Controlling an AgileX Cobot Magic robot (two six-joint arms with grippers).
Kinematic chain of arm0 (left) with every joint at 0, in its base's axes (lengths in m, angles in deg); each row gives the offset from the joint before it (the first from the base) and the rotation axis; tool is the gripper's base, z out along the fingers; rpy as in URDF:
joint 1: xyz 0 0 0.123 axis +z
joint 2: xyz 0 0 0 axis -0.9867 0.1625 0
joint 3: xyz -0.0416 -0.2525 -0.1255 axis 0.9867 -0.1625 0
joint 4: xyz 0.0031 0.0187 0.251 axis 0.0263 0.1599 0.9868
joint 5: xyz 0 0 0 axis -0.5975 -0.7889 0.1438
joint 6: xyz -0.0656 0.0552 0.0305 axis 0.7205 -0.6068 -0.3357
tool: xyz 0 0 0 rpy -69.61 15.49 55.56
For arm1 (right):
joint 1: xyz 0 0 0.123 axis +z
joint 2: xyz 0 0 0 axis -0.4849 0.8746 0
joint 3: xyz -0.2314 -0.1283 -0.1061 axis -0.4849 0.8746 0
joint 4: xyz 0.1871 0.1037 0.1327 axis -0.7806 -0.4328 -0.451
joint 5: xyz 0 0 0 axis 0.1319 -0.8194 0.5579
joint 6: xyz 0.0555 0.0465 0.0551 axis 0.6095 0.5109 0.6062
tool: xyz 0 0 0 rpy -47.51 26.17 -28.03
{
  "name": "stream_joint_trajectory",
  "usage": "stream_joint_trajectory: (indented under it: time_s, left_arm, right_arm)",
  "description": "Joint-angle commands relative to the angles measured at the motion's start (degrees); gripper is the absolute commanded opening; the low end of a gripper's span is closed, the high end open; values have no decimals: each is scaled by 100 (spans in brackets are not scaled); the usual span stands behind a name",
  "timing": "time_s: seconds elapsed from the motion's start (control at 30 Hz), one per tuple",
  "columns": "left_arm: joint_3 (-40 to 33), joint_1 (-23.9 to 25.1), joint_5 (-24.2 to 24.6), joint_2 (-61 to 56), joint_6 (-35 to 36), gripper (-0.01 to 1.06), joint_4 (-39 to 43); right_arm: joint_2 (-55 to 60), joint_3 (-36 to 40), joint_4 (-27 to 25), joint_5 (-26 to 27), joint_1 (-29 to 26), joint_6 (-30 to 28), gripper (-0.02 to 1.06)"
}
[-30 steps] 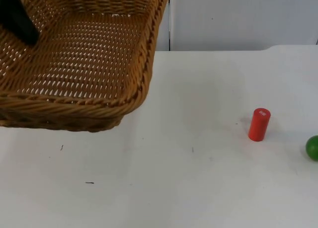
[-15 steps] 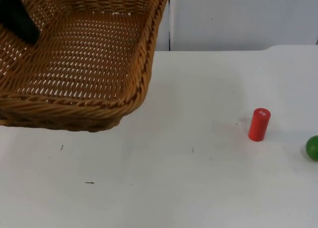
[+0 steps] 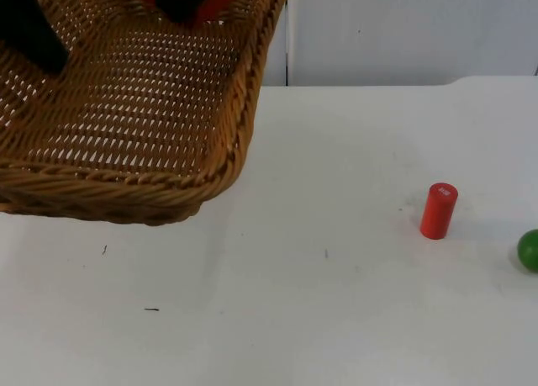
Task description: Pick up the basket with the left hand and place the object to the left of the red cylinder into the basket with the right hand.
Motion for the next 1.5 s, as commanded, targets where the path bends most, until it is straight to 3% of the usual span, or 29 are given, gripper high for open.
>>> stream_joint_trajectory:
  time_s: [0.0, 0.33, 0.43, 0.47, 0.63, 0.67, 0.77, 1.0, 1.47]
  left_arm:
    - [9, -25, -30, -78, -69, 0, -248]
    - [9, -25, -133, -78, -99, 0, -248]
    - [9, -25, -130, -78, -126, 0, -248]
    - [9, -25, -130, -78, -126, 0, -248]
    - [9, -25, -138, -78, -138, 0, -248]
    - [9, -25, -138, -78, -138, 0, -248]
    - [9, -25, -138, -68, -140, 0, -248]
    - [9, -25, -139, -68, -140, 0, -248]
    - [9, -25, -139, -68, -140, 0, -248]
  right_arm:
    - [91, -69, 7, 96, 27, 63, 0]
    - [553, -69, -33, 143, 27, 260, 5]
    - [567, -69, -33, 134, 27, 260, 22]
    - [567, -69, -33, 134, 27, 260, 22]
    - [556, -69, -33, 202, 27, 456, 63]
    - [556, -69, -33, 202, 27, 456, 63]
    - [556, -69, -33, 241, 27, 749, 81]
    - [45, -69, 11, -158, 27, 475, 84]
    - [-1154, -69, 11, -239, 27, 475, 84]
